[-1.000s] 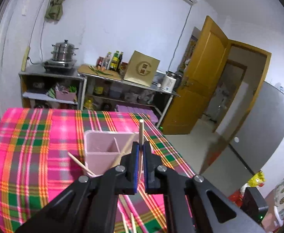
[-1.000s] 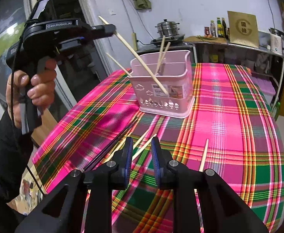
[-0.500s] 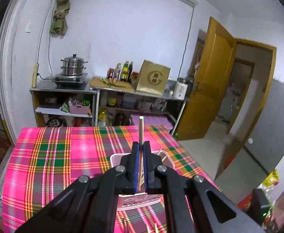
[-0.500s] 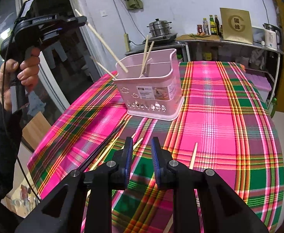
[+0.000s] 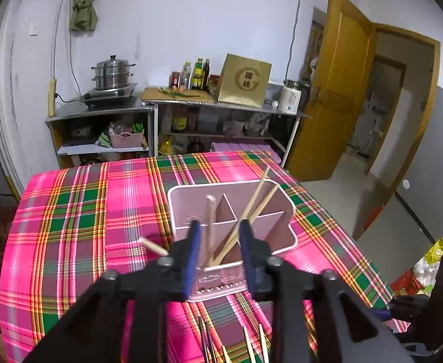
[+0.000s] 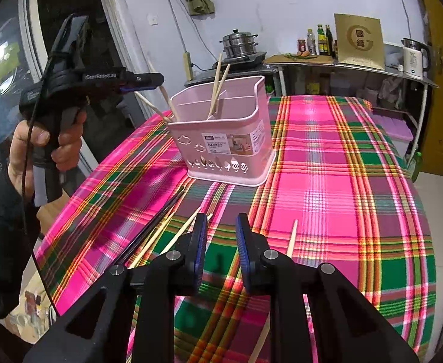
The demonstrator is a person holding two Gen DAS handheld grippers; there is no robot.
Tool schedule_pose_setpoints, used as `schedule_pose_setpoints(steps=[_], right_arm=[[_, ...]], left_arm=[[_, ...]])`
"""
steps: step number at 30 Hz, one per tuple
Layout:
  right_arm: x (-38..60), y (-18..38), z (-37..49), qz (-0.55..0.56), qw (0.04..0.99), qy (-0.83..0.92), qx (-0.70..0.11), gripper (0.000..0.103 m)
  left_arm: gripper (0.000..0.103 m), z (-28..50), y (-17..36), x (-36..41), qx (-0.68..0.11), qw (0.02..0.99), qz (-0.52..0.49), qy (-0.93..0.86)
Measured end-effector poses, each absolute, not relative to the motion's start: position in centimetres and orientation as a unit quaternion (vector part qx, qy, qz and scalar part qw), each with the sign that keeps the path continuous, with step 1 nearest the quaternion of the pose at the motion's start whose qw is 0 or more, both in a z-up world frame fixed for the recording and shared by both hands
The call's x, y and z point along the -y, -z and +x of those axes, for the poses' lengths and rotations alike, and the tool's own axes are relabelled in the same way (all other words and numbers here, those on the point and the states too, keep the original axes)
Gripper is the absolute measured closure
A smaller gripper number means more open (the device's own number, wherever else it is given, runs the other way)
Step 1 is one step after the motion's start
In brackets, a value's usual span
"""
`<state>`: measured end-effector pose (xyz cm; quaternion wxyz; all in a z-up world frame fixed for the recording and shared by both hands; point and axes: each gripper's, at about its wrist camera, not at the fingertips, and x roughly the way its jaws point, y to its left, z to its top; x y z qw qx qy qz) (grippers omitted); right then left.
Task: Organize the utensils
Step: 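Lower the left tool's chopstick into the pink basket and open the left tool, then move both tools down to the chopsticks lying on the tablecloth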
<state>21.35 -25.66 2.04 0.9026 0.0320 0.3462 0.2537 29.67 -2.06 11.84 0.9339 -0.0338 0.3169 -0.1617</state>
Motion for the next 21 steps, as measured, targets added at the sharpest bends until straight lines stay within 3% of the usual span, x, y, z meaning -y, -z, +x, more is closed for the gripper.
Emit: schedule_pose_setpoints(steps=[16, 21], right_arm=[[24.1, -3.1, 13.1, 0.011, 0.937, -0.181, -0.299, 0.082], [23.2, -3.0, 10.6, -0.002, 0.942, -0.174, -0.287, 0.075]], left_arm=[[0.072, 14.8, -7.6, 0.7, -0.287, 0.947, -0.028, 0.139], [0.072, 11.3, -6.3, 1.0, -0.286, 0.949, -0.025, 0.133]])
